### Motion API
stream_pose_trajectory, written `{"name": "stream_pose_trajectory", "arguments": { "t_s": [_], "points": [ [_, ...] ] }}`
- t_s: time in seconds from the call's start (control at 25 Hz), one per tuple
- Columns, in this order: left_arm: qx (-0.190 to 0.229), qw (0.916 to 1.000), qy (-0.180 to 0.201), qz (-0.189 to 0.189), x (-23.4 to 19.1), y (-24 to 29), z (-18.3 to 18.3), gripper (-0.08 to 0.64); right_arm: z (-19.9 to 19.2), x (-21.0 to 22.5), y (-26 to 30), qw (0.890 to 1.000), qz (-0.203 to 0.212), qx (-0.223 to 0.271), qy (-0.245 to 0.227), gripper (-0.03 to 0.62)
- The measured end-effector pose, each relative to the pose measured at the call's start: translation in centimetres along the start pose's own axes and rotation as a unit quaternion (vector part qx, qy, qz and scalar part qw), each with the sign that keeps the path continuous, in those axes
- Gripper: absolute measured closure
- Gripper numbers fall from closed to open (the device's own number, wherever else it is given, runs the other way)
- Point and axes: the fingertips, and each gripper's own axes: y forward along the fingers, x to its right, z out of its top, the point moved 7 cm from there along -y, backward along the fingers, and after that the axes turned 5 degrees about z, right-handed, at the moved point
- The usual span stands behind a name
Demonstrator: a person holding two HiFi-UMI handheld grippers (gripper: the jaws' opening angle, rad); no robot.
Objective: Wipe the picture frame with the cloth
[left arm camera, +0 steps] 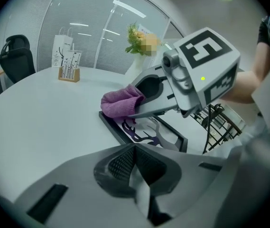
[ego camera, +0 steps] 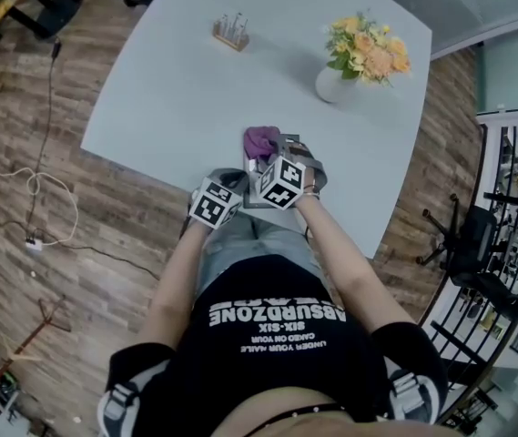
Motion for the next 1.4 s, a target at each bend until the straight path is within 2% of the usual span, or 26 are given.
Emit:
{"name": "stream_pose_trajectory", "arguments": {
  "t_s": [0.4, 0.64, 0.84, 1.16, 1.4],
  "points": [
    [-0.006, 0.9995, -0.029, 0.006, -0.2, 0.5, -0.1, 0.554, -1.2, -2.2, -0.4, 0.999, 0.02, -0.013, -0.041, 0.465],
    [-0.009, 0.9996, -0.021, 0.017, 0.1, 0.4, 0.2, 0.554, -1.7, -3.3, -1.3, 0.999, 0.051, -0.006, -0.018, 0.465],
    [-0.006, 0.9996, -0.02, 0.019, 0.0, 0.5, 0.0, 0.554, -2.0, -4.8, -2.0, 0.998, 0.066, -0.012, -0.023, 0.465],
    [-0.005, 0.9995, -0.023, 0.022, 0.0, 0.6, -0.1, 0.554, -3.1, -7.1, -3.6, 0.994, 0.106, -0.014, 0.016, 0.465],
    [-0.005, 0.9994, -0.025, 0.024, 0.0, 0.5, -0.2, 0.554, -3.2, -9.6, -4.5, 0.988, 0.153, -0.015, 0.021, 0.465]
  ]
}}
